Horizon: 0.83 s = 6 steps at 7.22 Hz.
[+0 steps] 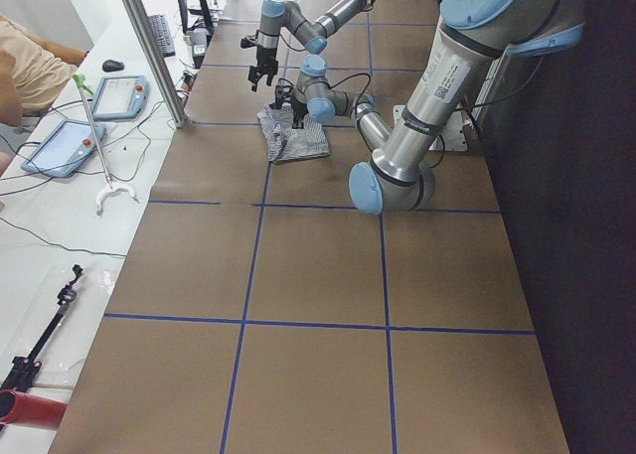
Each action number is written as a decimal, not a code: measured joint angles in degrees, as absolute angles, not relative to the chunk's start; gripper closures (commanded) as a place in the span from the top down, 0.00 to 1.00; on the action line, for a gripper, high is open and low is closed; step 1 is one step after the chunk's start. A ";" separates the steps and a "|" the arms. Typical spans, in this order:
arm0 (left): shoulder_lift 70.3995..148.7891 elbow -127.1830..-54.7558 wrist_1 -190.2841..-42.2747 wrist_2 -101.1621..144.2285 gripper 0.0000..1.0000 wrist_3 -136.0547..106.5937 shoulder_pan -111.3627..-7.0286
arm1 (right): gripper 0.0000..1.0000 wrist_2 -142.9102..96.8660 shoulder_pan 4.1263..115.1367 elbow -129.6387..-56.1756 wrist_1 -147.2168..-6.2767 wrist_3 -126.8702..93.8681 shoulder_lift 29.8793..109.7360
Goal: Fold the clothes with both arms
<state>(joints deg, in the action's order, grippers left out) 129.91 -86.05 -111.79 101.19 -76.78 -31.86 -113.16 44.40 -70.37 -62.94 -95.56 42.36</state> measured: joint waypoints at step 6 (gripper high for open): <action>139.26 -64.58 -121.81 101.21 0.00 -66.45 -40.91 | 1.00 -112.66 42.09 -71.95 -61.66 -95.58 44.96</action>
